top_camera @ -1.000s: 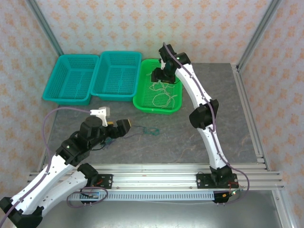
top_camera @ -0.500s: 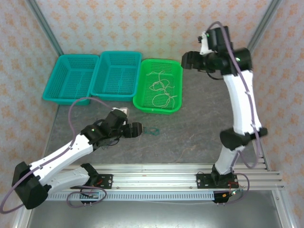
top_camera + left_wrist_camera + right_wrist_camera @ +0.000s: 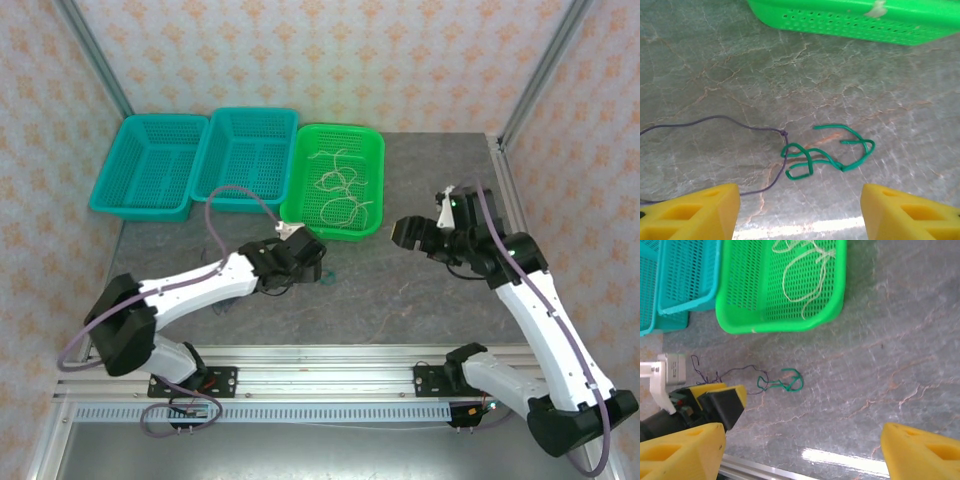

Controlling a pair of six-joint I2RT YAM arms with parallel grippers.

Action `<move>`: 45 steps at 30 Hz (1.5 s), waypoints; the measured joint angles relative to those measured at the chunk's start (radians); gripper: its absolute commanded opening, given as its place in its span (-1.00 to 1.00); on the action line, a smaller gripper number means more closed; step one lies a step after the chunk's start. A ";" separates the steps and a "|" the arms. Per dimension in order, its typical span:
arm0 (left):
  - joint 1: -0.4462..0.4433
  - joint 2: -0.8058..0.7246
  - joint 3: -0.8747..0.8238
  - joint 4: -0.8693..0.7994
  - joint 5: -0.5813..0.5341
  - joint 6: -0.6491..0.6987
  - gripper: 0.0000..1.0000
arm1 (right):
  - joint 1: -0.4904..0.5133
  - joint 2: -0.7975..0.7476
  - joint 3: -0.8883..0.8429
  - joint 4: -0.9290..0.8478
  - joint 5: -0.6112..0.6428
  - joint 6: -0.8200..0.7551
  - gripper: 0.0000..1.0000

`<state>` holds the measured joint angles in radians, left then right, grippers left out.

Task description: Untangle the cables

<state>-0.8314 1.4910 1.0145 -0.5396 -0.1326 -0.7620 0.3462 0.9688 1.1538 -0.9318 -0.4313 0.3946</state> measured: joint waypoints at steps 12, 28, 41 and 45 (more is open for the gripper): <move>0.000 0.259 0.079 0.005 -0.054 -0.060 -1.00 | 0.078 0.072 -0.154 0.162 -0.042 0.070 0.62; 0.000 -0.016 0.058 0.055 0.093 -0.017 -1.00 | 0.204 0.129 -0.511 0.786 -0.205 0.370 0.78; 0.000 -0.075 -0.020 0.136 0.171 -0.016 -0.51 | 0.270 0.278 -0.524 1.021 -0.212 0.537 -1.00; 0.000 -0.168 -0.072 0.153 0.154 0.026 -0.13 | 0.271 0.256 -0.508 0.971 -0.175 0.534 -1.00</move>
<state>-0.8314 1.3231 0.9428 -0.3870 0.0216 -0.7357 0.6170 1.2251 0.6456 0.0391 -0.6060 0.9291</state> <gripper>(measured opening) 0.398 0.041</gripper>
